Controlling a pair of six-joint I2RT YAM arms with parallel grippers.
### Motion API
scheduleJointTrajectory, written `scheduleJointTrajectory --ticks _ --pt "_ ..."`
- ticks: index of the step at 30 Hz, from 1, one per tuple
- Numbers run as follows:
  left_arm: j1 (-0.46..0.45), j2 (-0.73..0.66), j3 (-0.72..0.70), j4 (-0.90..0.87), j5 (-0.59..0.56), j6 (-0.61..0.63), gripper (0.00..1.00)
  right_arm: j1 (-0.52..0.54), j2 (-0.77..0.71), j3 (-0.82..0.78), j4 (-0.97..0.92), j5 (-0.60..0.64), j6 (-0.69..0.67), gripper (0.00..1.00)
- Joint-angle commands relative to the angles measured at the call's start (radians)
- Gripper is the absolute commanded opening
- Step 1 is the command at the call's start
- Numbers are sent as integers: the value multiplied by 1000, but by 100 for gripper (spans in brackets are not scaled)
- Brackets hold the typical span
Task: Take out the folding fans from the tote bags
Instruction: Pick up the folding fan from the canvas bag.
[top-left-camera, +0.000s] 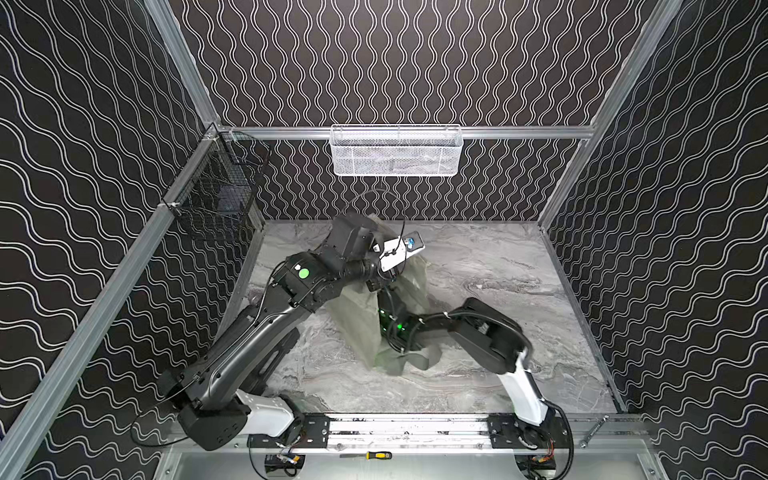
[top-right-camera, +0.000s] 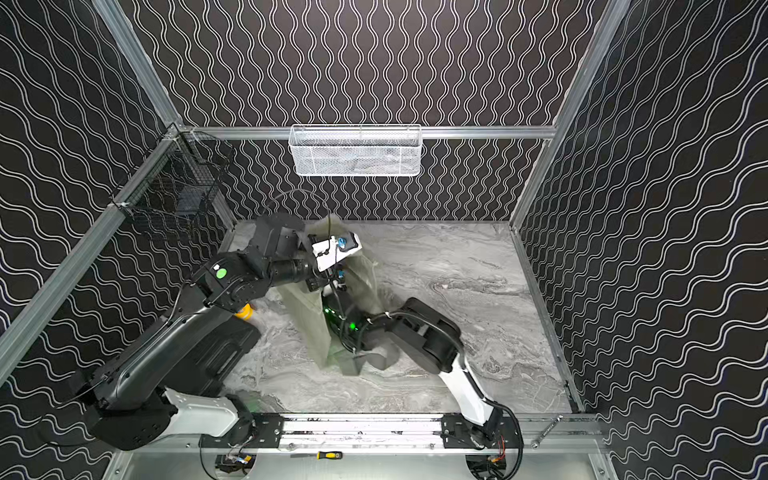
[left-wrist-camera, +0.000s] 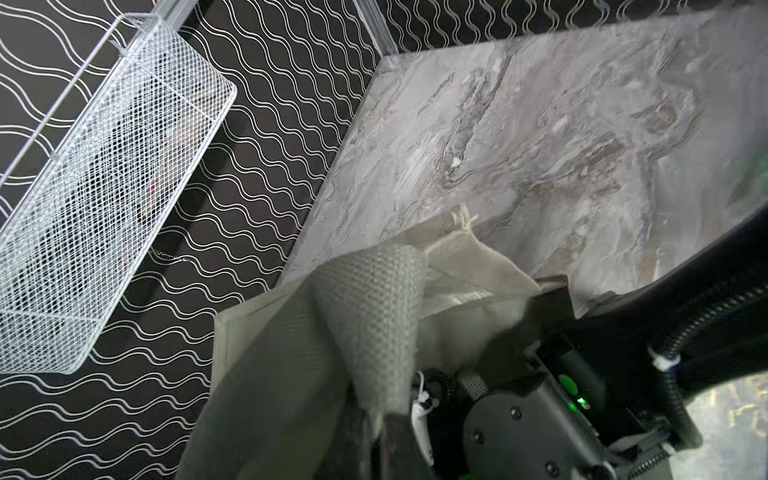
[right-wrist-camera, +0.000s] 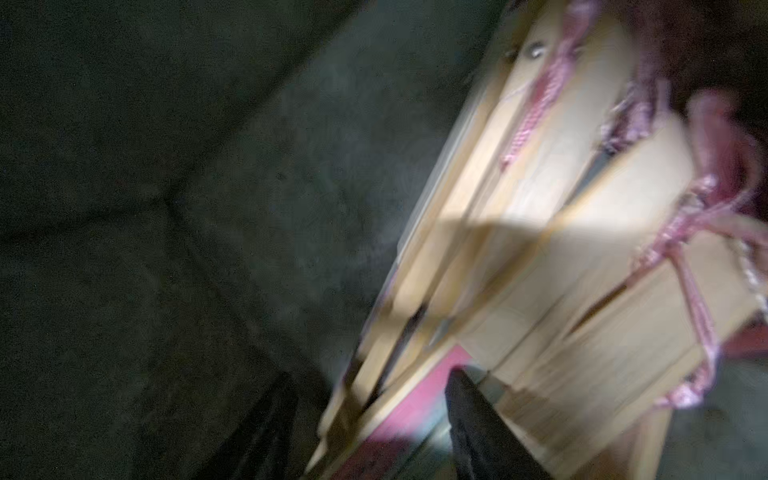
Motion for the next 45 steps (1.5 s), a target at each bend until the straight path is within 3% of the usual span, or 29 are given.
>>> scheduleJointTrajectory --ticks 1,7,10,17,27,31,45 --pt "-1 -44 -113 212 6 127 0 2 79 134 -107 -8 -1 60" --pt "26 -185 -391 389 -147 90 0 -21 28 -32 -36 -43 -31 63" --pt "81 -211 -411 386 -103 -1 0 -37 -49 -171 2 -73 -44 64" --pt "92 -217 -449 368 -153 -93 0 -49 -225 -387 -56 -76 14 66" --pt "97 -181 -342 250 -122 -189 0 -72 -273 -306 -326 -159 309 60" --pt "96 -181 -324 232 -125 -219 0 -73 -266 -272 -422 -177 494 56" --pt "99 -133 -250 165 -69 -295 0 -82 -210 -218 -498 -286 735 53"
